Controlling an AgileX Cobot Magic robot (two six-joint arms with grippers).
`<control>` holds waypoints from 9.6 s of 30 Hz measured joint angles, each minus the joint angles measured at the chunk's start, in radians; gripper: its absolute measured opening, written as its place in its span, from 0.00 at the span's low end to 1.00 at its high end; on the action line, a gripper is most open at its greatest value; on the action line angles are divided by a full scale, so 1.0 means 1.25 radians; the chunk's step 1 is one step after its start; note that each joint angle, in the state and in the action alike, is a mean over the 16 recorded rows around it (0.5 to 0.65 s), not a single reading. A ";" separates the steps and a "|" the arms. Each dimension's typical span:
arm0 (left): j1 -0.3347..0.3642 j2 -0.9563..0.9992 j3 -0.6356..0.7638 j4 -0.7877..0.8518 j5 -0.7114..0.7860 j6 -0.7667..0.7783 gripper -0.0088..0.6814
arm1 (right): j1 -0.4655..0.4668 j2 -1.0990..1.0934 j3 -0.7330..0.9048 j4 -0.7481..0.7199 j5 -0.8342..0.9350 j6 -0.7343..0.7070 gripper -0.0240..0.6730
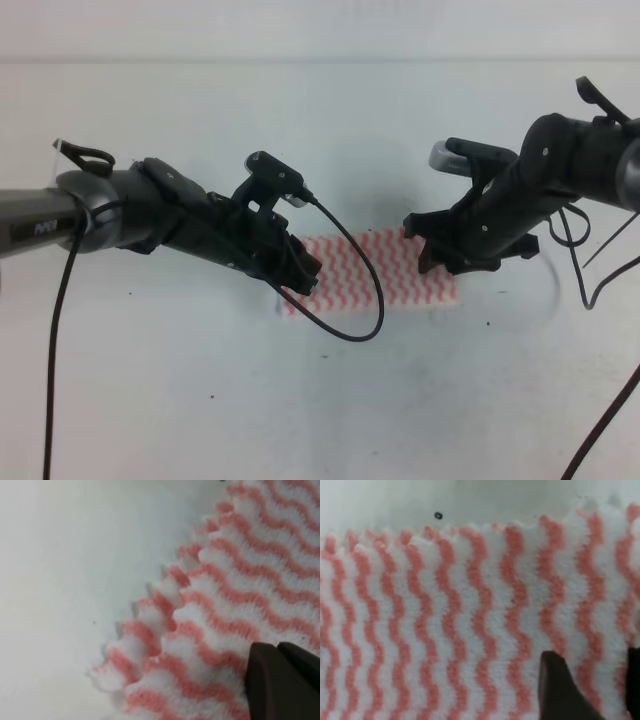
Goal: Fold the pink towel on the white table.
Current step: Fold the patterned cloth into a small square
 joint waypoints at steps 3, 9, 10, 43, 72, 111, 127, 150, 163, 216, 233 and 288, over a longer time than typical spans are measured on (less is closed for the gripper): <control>0.000 0.000 0.000 0.000 0.000 0.000 0.01 | 0.000 0.000 0.000 0.011 0.004 0.000 0.40; 0.000 0.000 0.000 0.000 0.000 0.000 0.01 | -0.001 0.001 0.000 0.023 0.013 0.000 0.31; 0.000 0.000 0.000 0.000 0.000 0.000 0.01 | -0.001 0.001 0.000 0.023 0.015 0.000 0.29; 0.000 0.005 -0.003 -0.004 0.002 0.001 0.01 | 0.041 -0.028 -0.082 0.174 0.047 -0.068 0.02; 0.069 -0.068 -0.001 0.048 0.173 -0.007 0.01 | 0.056 -0.004 -0.082 0.207 0.030 -0.094 0.02; 0.090 0.025 -0.003 -0.056 0.174 0.051 0.01 | 0.078 -0.003 -0.099 0.225 0.034 -0.108 0.02; 0.090 0.025 -0.003 -0.059 0.173 0.053 0.01 | 0.110 0.018 -0.112 0.223 0.026 -0.108 0.02; 0.090 0.025 -0.003 -0.059 0.173 0.053 0.01 | 0.127 0.071 -0.164 0.251 0.042 -0.108 0.02; 0.090 0.025 -0.003 -0.059 0.173 0.053 0.01 | 0.135 0.082 -0.170 0.243 0.042 -0.108 0.02; 0.109 0.000 -0.002 -0.039 0.190 0.082 0.01 | 0.147 0.074 -0.170 0.238 0.041 -0.110 0.01; 0.118 0.020 -0.002 -0.053 0.206 0.125 0.01 | 0.147 0.075 -0.170 0.237 0.042 -0.110 0.01; 0.133 0.000 -0.031 -0.057 0.184 0.132 0.01 | 0.144 0.077 -0.241 0.177 0.181 -0.103 0.02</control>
